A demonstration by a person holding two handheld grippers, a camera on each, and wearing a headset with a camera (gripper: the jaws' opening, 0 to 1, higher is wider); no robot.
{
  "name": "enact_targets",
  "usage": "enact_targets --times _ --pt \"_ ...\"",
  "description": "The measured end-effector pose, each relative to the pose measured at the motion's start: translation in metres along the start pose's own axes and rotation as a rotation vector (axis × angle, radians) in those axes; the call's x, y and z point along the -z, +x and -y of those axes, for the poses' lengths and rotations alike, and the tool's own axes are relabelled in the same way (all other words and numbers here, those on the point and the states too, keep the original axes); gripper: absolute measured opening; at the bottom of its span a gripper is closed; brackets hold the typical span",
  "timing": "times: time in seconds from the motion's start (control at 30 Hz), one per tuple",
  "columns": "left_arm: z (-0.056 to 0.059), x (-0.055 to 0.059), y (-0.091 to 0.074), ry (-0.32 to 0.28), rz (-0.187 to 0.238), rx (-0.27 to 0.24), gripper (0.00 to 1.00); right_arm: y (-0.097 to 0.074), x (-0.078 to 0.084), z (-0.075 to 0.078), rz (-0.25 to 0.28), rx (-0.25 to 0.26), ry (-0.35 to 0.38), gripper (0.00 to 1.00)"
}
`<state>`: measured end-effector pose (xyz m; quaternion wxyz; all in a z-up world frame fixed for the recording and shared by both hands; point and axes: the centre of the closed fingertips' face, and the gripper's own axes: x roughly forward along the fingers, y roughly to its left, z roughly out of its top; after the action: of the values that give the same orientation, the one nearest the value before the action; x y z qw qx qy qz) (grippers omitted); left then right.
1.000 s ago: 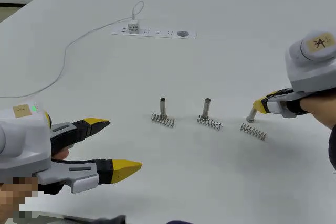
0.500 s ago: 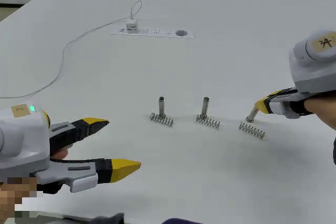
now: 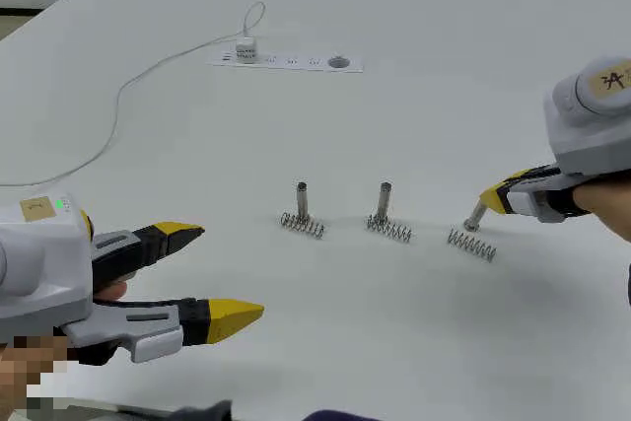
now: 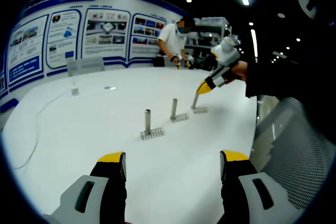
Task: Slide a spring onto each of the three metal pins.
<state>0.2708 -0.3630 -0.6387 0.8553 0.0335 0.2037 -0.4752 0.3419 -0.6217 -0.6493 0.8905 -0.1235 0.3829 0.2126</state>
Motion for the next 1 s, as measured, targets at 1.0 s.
enact_targets --times 1.0 --pt "0.0011 -0.0001 -0.0001 0.005 -0.004 0.003 0.75 -0.0059 -0.0005 -0.0009 0.015 0.001 -0.027 0.10"
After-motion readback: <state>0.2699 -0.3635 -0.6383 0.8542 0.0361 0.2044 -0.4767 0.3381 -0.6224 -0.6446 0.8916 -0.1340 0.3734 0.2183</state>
